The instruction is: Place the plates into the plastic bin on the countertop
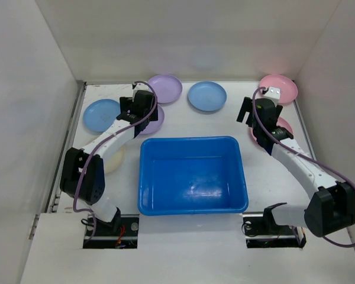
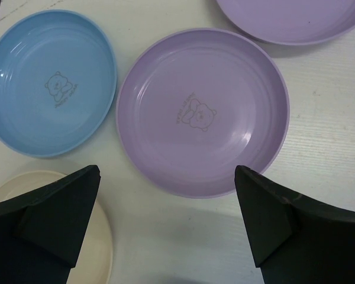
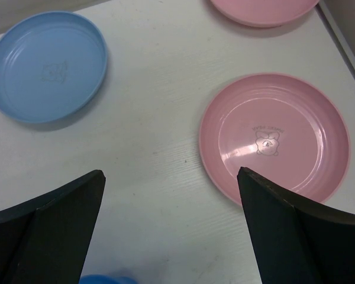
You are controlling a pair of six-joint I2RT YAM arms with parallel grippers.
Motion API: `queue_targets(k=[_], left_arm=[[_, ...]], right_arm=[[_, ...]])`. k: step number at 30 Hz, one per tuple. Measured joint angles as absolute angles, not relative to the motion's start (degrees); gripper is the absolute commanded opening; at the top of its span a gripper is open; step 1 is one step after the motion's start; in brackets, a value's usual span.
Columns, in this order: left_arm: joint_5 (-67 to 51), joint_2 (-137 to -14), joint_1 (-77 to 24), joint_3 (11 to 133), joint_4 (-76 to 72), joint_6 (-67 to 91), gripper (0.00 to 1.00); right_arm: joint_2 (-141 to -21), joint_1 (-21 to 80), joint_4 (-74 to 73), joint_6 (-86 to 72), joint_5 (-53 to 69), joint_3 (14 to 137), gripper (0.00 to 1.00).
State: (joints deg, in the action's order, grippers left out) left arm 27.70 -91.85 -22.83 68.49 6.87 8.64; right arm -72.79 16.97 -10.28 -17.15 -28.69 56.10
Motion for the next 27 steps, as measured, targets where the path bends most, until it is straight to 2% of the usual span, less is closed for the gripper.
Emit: queue_targets(k=[11, 16, 27], left_arm=[[27.4, -90.7, -23.1, 66.8, 5.9, 6.5, 1.0], [26.0, -87.4, -23.1, 63.8, 5.8, 4.3, 1.0], [23.7, -81.2, -19.7, 59.3, 3.0, 4.8, 1.0]], right_arm=[[-71.6, 18.5, -11.4, -17.9, -28.4, 55.2, 1.0], [-70.6, 16.9, -12.6, -18.0, -23.4, 55.8, 1.0], [-84.6, 13.8, -21.6, -16.6, -18.3, 62.0, 0.98]])
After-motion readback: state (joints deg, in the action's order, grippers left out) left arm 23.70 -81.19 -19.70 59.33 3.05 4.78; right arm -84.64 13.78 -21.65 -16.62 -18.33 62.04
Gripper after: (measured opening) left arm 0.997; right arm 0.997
